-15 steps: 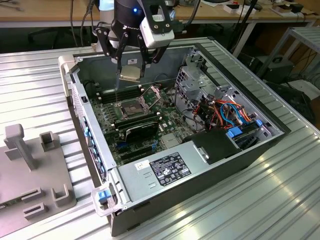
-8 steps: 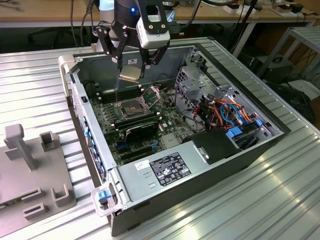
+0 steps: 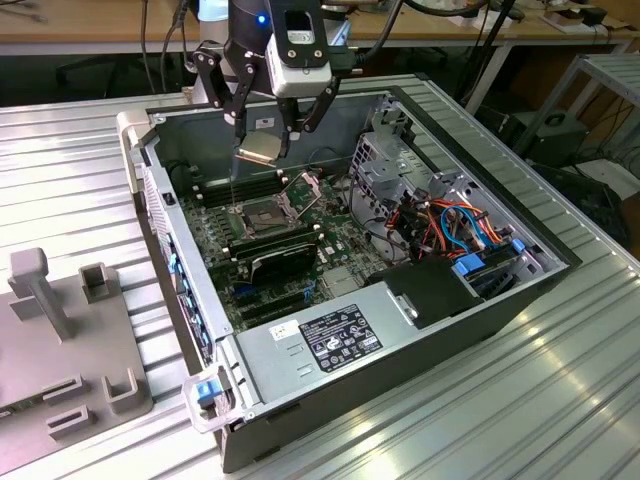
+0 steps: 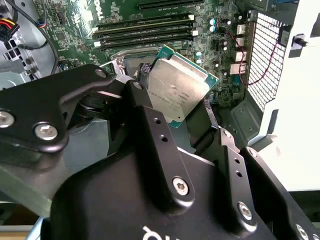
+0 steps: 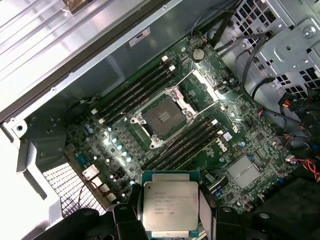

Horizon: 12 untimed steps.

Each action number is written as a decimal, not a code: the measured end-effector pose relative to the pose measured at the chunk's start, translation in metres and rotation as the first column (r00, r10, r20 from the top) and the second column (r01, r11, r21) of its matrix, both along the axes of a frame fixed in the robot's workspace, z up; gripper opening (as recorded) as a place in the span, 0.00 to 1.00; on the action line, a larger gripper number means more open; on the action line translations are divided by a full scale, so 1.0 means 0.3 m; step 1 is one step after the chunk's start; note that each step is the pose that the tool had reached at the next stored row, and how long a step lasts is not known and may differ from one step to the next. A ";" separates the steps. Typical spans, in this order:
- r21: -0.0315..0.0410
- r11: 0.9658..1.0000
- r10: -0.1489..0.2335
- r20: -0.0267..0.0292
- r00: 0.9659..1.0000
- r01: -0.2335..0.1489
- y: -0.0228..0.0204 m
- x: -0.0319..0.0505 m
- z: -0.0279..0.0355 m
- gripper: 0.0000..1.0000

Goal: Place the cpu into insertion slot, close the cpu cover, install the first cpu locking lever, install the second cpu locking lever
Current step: 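Place the cpu into insertion slot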

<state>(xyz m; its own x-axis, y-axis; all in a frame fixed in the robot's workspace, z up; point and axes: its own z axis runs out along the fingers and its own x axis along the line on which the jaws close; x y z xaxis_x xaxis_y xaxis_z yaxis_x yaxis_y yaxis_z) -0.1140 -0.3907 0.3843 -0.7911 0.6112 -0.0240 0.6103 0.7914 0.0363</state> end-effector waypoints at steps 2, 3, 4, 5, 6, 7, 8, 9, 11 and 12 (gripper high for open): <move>0.000 1.000 0.000 0.000 1.000 0.000 0.000 0.000 0.000 0.55; 0.000 1.000 0.000 0.000 1.000 0.000 0.000 0.000 0.000 0.55; 0.000 1.000 0.000 0.000 1.000 0.000 0.000 0.000 0.000 0.55; 0.000 1.000 -0.001 0.000 1.000 0.001 0.000 0.001 0.000 0.55; 0.000 1.000 -0.002 0.000 1.000 0.002 0.001 0.004 0.000 0.55; 0.000 1.000 -0.003 0.000 1.000 0.003 0.002 0.005 0.000 0.55; 0.000 1.000 -0.006 0.000 1.000 0.006 0.004 0.007 0.000 0.55; 0.000 1.000 -0.008 0.000 1.000 0.008 0.005 0.008 0.000 0.55; 0.000 1.000 -0.012 0.000 1.000 0.012 0.007 0.010 -0.001 0.55; 0.000 1.000 -0.013 0.000 1.000 0.013 0.008 0.010 -0.001 0.55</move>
